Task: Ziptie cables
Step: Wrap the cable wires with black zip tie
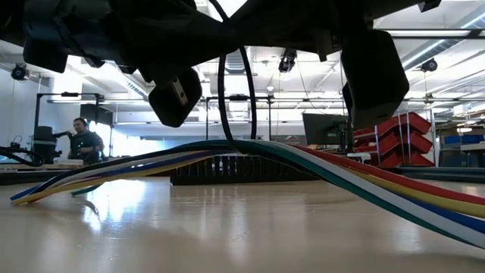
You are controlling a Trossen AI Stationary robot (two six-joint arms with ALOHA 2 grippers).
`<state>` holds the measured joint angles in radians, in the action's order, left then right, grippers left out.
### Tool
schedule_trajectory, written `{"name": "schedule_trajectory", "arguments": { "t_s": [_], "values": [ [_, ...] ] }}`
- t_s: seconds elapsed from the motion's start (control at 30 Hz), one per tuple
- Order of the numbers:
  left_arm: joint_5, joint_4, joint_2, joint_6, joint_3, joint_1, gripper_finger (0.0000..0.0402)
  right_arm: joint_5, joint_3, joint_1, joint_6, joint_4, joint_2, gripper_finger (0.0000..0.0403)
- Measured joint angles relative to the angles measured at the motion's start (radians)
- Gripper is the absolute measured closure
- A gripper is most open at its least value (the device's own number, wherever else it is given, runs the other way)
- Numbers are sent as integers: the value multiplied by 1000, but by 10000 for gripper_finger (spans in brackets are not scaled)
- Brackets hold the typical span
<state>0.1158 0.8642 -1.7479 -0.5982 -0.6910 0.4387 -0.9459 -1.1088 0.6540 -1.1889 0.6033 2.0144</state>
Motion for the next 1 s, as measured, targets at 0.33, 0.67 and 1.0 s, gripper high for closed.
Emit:
{"name": "schedule_trajectory", "arguments": {
  "t_s": [0.33,0.67,1.0],
  "values": [
    [13,-1,0,105,0,40,401,13,0,5,151,-5,-12,374],
    [4,-24,0,138,0,62,401,66,-119,4,489,-385,-88,275],
    [7,-27,-44,147,0,64,401,375,-263,-34,835,-772,-96,252]
  ]
}}
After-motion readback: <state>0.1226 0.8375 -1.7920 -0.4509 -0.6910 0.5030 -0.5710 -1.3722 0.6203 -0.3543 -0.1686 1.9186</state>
